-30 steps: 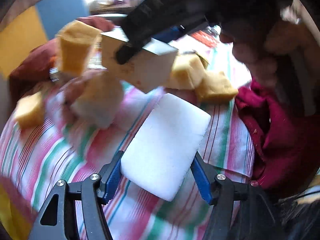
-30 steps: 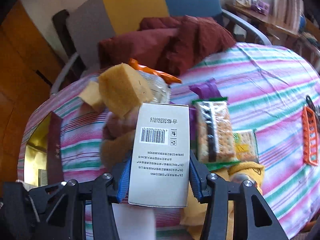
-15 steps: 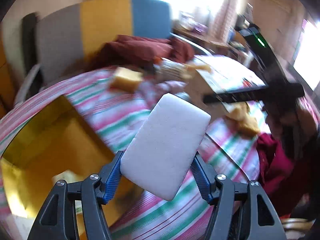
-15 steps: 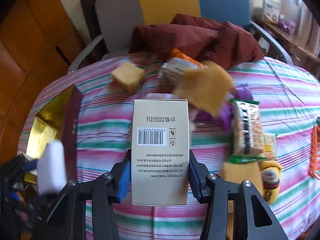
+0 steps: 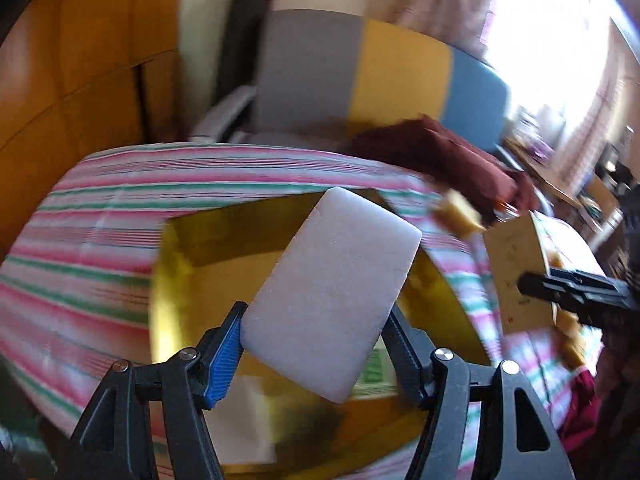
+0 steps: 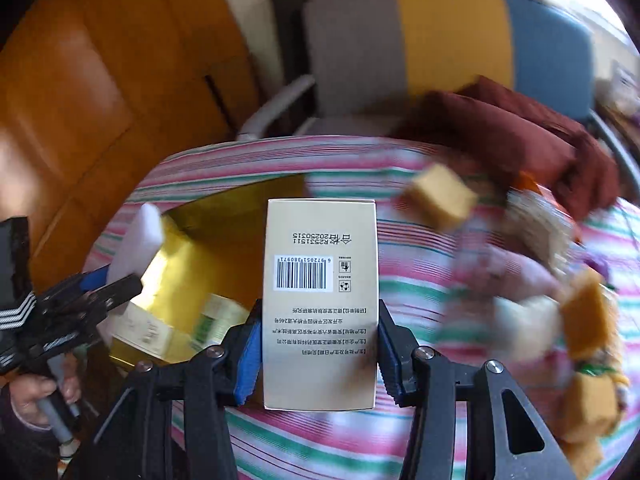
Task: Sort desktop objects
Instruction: 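Carry the sponge and box over the gold tray and release both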
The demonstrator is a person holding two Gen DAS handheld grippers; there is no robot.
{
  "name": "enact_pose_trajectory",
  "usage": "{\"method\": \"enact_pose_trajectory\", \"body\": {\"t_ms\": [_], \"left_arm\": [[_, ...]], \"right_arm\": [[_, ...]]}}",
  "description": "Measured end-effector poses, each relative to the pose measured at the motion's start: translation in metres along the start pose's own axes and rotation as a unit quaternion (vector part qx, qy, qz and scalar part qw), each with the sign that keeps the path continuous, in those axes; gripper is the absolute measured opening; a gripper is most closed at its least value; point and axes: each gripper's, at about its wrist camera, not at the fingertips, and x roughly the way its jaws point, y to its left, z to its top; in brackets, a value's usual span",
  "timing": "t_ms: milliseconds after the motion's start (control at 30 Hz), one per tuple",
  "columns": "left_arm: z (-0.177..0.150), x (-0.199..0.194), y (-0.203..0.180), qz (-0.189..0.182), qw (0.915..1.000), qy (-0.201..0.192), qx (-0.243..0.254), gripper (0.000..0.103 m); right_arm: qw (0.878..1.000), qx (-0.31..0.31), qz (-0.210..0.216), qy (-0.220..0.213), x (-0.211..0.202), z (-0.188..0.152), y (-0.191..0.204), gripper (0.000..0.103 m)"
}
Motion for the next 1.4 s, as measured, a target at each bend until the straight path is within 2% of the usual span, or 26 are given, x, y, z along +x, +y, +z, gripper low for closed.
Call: {"method": "enact_pose_trajectory", "body": {"t_ms": [167, 300, 433, 733, 800, 867, 1000, 1133, 1267, 1400], "left_arm": [[0.007, 0.01, 0.042, 0.045, 0.9981, 0.001, -0.043, 0.068], [0.012, 0.029, 0.066, 0.052, 0.9958, 0.013, -0.075, 0.068], [0.014, 0.046, 0.082, 0.053, 0.9931, 0.029, -0.1, 0.068], [0.016, 0.071, 0.102, 0.051, 0.9882, 0.054, -0.134, 0.071], [0.015, 0.073, 0.105, 0.047, 0.9874, 0.059, -0.139, 0.072], [0.011, 0.072, 0.108, 0.044, 0.9858, 0.061, -0.15, 0.072], [0.005, 0.064, 0.113, 0.051, 0.9854, 0.053, -0.153, 0.073], [0.001, 0.063, 0.115, 0.059, 0.9847, 0.063, -0.152, 0.074], [0.0, 0.063, 0.113, 0.056, 0.9836, 0.07, -0.156, 0.075], [-0.004, 0.054, 0.105, 0.062, 0.9852, 0.059, -0.149, 0.075]], "right_arm": [[0.999, -0.04, 0.03, 0.019, 0.043, 0.021, 0.062, 0.05], [0.997, -0.058, 0.034, 0.039, 0.079, 0.035, 0.098, 0.05], [0.996, -0.063, 0.028, 0.064, 0.112, 0.045, 0.115, 0.05], [0.993, -0.021, 0.041, 0.108, 0.166, 0.064, 0.125, 0.052], [0.991, -0.008, 0.057, 0.117, 0.175, 0.065, 0.127, 0.058], [0.989, 0.006, 0.081, 0.124, 0.178, 0.064, 0.128, 0.064], [0.984, 0.033, 0.119, 0.127, 0.178, 0.061, 0.128, 0.067], [0.983, 0.038, 0.125, 0.125, 0.167, 0.052, 0.127, 0.067], [0.987, 0.028, 0.119, 0.104, 0.145, 0.045, 0.127, 0.067], [0.991, 0.016, 0.107, 0.079, 0.121, 0.04, 0.122, 0.069]]}}
